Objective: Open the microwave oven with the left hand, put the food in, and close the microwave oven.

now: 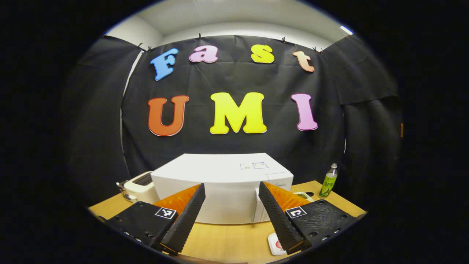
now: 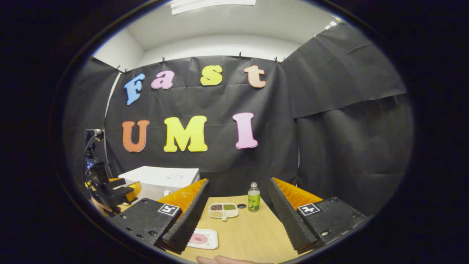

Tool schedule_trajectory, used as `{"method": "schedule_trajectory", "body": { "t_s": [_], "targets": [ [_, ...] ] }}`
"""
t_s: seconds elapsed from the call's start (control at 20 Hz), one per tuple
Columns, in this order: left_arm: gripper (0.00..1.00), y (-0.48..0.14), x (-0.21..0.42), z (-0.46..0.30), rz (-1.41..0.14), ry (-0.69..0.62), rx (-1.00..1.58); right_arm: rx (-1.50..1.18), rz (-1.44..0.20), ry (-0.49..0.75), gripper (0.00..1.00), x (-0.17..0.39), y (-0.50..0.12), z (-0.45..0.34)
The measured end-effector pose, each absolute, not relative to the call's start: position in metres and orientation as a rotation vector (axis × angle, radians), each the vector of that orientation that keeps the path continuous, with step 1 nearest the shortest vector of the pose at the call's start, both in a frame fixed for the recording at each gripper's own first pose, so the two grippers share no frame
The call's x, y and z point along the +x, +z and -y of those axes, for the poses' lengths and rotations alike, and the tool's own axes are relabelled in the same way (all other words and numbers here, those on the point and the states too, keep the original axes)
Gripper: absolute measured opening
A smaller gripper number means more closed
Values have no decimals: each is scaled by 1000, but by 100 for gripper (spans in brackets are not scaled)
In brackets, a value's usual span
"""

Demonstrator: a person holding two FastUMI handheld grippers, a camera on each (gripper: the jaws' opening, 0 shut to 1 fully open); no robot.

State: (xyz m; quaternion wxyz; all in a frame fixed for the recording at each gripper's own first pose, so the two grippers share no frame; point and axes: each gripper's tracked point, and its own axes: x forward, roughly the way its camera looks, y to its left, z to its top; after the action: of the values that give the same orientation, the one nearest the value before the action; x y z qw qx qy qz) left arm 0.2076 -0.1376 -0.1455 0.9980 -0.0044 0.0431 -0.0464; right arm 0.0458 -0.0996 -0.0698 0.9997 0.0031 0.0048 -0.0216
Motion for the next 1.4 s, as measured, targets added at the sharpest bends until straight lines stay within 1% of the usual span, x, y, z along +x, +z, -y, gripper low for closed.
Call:
{"method": "schedule_trajectory", "body": {
  "t_s": [0.1,0.15,0.2,0.25,0.3,0.35,0.4,0.5,0.55,0.6,0.65,0.7,0.75,0.8,0.85,0.9,0.95,1.0,1.15,1.2,1.25,1.3,1.35,1.4],
  "targets": [
    [93,-172,226,151,-95,-110,6,8,-1,-42,100,48,-70,104],
    [92,-187,234,162,-114,-130,8,10,1,-41,94,49,-71,106],
    [82,-201,242,172,-129,-152,3,13,0,-38,100,50,-74,107],
    [92,-212,252,177,-146,-156,7,17,-4,-30,100,51,-76,107],
    [92,-222,261,177,-157,-142,18,21,-8,-24,95,52,-79,108],
    [91,-230,268,180,-160,-133,33,17,8,-28,94,53,-78,111],
    [90,-236,276,182,-163,-127,40,7,21,-32,100,54,-76,115],
    [90,-249,286,189,-171,-122,40,-8,43,-44,100,55,-77,123],
    [90,-254,291,188,-172,-98,38,-7,40,-39,94,57,-81,124],
    [89,-258,296,188,-176,-84,33,-3,32,-35,94,58,-86,126],
    [89,-266,302,195,-194,-107,26,0,22,-33,94,60,-91,128],
    [86,-281,303,200,-256,-117,10,4,18,-39,94,63,-95,134],
    [81,-277,303,195,-242,-93,24,6,20,-50,94,65,-97,139],
    [73,-274,302,196,-225,-84,38,7,25,-59,100,66,-100,143],
    [70,-273,304,196,-208,-77,55,6,31,-68,100,68,-102,147],
    [71,-274,306,197,-199,-73,54,4,36,-74,94,69,-105,150],
    [70,-274,307,196,-184,-74,40,5,38,-75,100,69,-107,152],
    [71,-275,308,196,-172,-77,19,9,35,-73,94,70,-111,153],
    [73,-275,306,198,-150,-78,-1,27,19,-77,94,74,-120,159],
    [73,-274,307,198,-149,-75,7,31,12,-78,100,75,-123,161],
    [73,-275,307,199,-153,-77,10,37,1,-74,100,76,-127,162],
    [69,-277,307,195,-160,-66,33,43,-9,-68,100,76,-131,161],
    [51,-276,306,197,-165,-74,18,46,-15,-65,100,76,-132,161],
    [40,-278,307,203,-167,-87,5,46,-16,-67,100,77,-133,163]
  ]
}}
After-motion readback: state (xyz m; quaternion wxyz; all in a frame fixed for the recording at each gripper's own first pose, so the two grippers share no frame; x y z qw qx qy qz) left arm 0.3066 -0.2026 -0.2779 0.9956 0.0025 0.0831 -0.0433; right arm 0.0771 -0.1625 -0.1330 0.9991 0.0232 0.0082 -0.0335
